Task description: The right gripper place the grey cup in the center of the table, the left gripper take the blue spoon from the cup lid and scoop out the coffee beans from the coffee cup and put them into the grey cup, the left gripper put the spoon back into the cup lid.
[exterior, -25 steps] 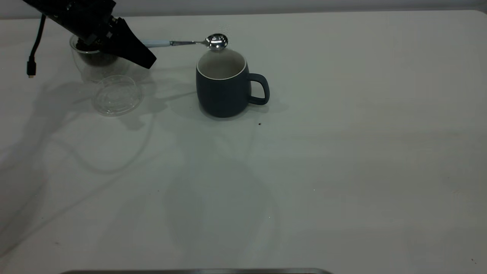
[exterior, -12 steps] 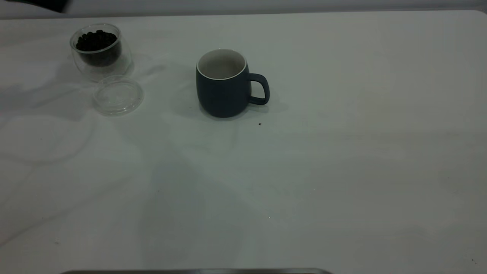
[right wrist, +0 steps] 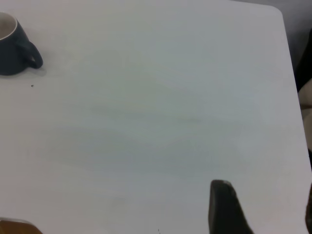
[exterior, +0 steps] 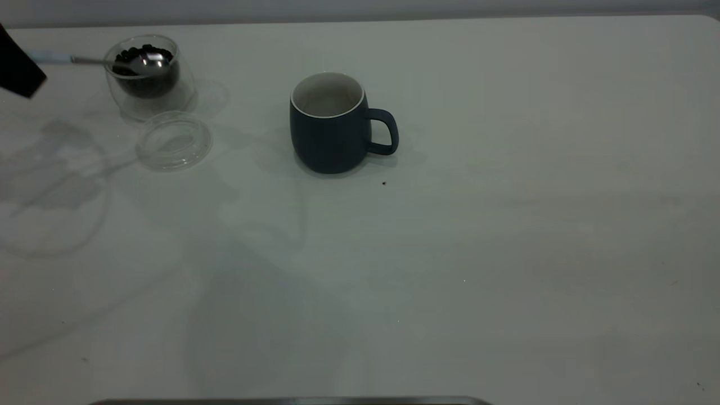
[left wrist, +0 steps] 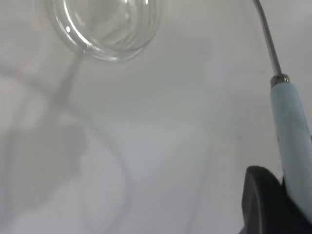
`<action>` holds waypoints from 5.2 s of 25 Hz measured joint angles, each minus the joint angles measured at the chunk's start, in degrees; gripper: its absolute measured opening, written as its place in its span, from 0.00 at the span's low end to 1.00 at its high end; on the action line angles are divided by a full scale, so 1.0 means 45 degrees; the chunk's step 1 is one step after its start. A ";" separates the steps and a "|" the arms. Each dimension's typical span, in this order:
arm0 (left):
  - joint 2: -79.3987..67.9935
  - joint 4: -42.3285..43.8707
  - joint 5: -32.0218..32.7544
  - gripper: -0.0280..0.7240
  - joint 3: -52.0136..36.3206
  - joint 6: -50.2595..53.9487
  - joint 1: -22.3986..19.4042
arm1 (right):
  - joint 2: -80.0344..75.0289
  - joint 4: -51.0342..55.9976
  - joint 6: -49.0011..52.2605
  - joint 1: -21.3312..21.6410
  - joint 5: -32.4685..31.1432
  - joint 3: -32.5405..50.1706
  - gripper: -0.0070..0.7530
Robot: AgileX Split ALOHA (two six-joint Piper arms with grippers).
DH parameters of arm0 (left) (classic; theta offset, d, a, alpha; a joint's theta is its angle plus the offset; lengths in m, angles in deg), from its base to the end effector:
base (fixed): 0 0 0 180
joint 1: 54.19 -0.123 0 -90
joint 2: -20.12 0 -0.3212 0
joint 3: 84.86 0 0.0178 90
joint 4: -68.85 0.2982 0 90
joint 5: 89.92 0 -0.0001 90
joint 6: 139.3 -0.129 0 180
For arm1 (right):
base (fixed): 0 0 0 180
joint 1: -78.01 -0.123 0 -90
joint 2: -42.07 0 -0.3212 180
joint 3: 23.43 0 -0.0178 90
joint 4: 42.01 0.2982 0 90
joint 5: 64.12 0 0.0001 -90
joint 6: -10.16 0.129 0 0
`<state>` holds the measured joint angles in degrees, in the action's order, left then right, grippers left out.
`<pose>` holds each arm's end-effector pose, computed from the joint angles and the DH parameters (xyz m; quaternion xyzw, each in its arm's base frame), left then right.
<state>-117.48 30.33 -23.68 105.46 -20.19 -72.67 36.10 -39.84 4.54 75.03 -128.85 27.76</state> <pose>0.4696 0.0794 0.0682 0.1829 0.9346 -0.2896 0.0959 0.0306 0.0060 0.2649 -0.0668 0.8714 0.0077 0.4859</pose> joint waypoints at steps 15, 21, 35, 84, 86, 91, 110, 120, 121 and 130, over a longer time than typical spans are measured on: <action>-0.2864 -0.0860 -0.1483 0.16 0.0000 -0.0310 0.0000 | 0.0000 0.0000 0.0012 0.0000 0.0000 0.0000 0.49; -0.2984 -0.1665 -0.1610 0.16 0.0000 -0.0754 0.0000 | 0.0000 0.0000 0.0012 0.0000 0.0000 0.0000 0.49; -0.3482 -0.1919 -0.2054 0.16 0.0011 0.0064 0.0000 | 0.0000 0.0000 0.0012 0.0000 0.0000 0.0000 0.49; 0.5467 -0.2735 -0.1042 0.57 -0.0024 0.2589 0.0641 | 0.0000 0.0000 0.0012 0.0000 0.0000 0.0000 0.49; 0.7018 -0.1547 -0.1140 0.55 -0.0025 0.3483 0.1135 | 0.0000 0.0000 0.0012 0.0000 0.0000 0.0000 0.49; 1.0303 0.2303 -0.0757 0.52 -0.0078 0.6746 0.2832 | 0.0000 0.0000 0.0012 0.0000 0.0000 0.0000 0.49; 1.9388 0.7479 -0.0860 0.52 -0.9983 1.2421 0.4468 | 0.0000 0.0000 0.0016 0.0000 0.0000 0.0000 0.49; 2.2748 0.7479 -0.0769 0.52 -1.3283 1.2471 0.4481 | 0.0000 0.0000 0.0005 0.0000 0.0000 0.0000 0.49; 2.3026 0.7489 -0.0769 0.52 -1.3313 1.2548 0.4481 | 0.0000 0.0000 0.0005 0.0000 0.0000 0.0000 0.49; 2.4757 0.7489 -0.0587 0.52 -1.3498 1.3088 0.4481 | 0.0000 0.0000 0.0017 0.0000 0.0000 0.0000 0.49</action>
<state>-6.08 64.03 -26.32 44.72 38.71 -52.50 36.10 -39.84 4.61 75.03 -128.85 27.76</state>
